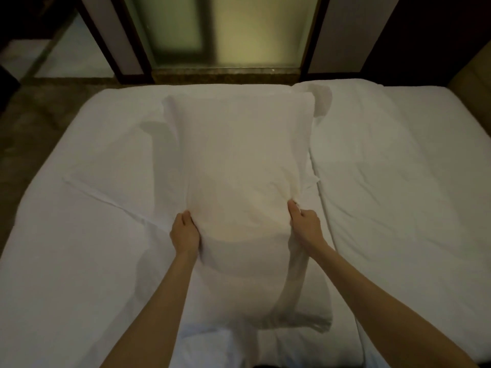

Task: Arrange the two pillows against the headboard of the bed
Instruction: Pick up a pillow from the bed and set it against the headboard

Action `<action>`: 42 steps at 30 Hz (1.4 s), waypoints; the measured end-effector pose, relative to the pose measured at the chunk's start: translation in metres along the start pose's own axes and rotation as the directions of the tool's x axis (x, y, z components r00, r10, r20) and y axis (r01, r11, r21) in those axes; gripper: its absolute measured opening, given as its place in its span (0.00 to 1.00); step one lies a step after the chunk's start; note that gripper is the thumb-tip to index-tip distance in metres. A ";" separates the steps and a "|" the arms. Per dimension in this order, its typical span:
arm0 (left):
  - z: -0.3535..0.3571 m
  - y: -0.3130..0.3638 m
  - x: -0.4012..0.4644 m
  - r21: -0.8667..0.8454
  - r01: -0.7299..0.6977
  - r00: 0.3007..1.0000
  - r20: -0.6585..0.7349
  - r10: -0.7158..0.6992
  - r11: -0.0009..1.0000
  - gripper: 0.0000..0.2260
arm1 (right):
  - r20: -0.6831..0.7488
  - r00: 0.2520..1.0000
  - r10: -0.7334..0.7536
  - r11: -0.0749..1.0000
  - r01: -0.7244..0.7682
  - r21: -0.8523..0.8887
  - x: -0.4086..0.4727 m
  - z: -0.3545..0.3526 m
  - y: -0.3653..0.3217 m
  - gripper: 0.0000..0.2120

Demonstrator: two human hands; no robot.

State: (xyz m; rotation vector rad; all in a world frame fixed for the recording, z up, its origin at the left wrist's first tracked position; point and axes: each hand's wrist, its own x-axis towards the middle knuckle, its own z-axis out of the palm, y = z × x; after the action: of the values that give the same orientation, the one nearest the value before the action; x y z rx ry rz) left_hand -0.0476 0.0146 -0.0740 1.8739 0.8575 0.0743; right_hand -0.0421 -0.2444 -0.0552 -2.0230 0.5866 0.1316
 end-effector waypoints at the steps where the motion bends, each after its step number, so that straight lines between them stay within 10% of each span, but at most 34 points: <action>1: 0.001 0.000 -0.015 -0.029 0.011 1.000 -0.016 -0.011 1.000 0.16 | -0.028 1.000 -0.005 0.999 0.006 0.033 -0.010 -0.007 0.010 0.28; 10: 0.028 0.035 -0.117 -0.264 -0.047 0.986 -0.167 0.002 0.963 0.14 | -0.331 0.932 -0.147 0.947 0.229 0.225 -0.045 -0.090 0.025 0.23; 42: 0.393 0.172 -0.492 -0.219 -0.227 0.907 0.307 0.288 0.949 0.17 | -0.589 0.733 -0.342 0.855 0.502 0.129 0.012 -0.653 0.180 0.26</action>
State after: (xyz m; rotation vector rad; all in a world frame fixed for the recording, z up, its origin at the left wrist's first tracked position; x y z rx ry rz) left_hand -0.1603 -0.6183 0.0393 1.7540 0.3521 -0.0053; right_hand -0.2106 -0.8737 0.1289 -1.8471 0.4309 -0.8041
